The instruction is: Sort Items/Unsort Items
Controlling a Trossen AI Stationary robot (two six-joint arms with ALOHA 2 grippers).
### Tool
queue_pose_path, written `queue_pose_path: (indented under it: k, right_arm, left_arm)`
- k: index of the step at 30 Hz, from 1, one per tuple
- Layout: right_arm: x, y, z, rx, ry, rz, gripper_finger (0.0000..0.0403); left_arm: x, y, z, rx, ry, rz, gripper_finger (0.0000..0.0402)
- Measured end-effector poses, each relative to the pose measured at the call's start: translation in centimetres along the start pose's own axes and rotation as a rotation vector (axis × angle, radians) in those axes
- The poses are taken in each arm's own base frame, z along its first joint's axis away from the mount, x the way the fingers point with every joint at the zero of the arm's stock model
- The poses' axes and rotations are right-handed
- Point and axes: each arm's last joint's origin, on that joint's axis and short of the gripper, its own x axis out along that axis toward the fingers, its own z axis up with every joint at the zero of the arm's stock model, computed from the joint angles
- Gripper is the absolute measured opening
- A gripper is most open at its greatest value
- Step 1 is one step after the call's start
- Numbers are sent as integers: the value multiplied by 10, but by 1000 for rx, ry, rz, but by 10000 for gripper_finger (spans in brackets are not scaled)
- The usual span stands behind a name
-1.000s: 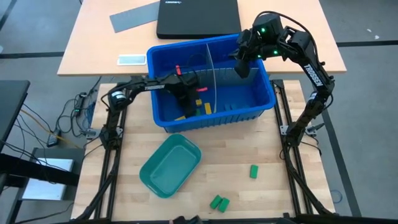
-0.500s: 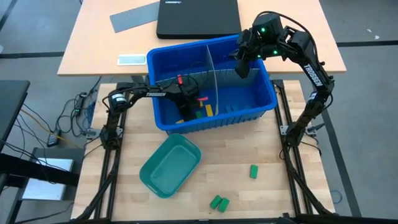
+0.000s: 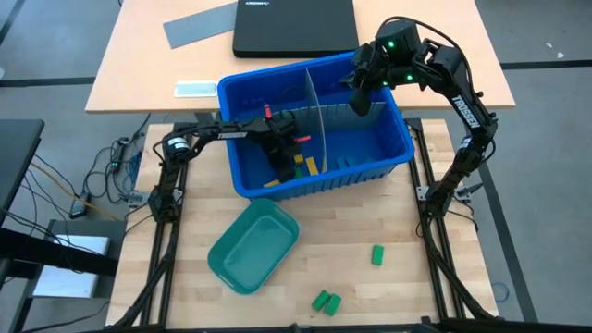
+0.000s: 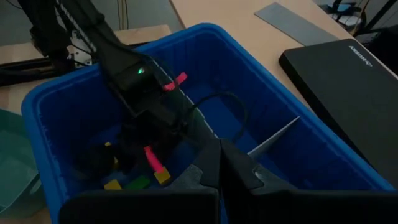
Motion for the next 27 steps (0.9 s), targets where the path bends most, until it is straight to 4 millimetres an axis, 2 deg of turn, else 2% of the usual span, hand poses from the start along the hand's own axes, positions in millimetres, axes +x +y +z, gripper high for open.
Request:
queue_pose_path:
  k: [8, 13, 18, 27]
  right_arm:
    - [0, 0, 0, 19, 0, 0, 0]
    - [-4, 0, 0, 35, -8, -2, 0]
    - [-5, 1, 0, 61, -10, -2, 0]
    - [-6, 0, 0, 73, -11, -13, 0]
  left_arm:
    - [-37, 0, 25, 14, -110, -125, 1]
    - [-48, -4, 24, -30, -82, -220, 2]
    - [-37, -10, 13, -39, 40, -66, 39]
    - [2, -30, 3, -15, 80, 82, 180]
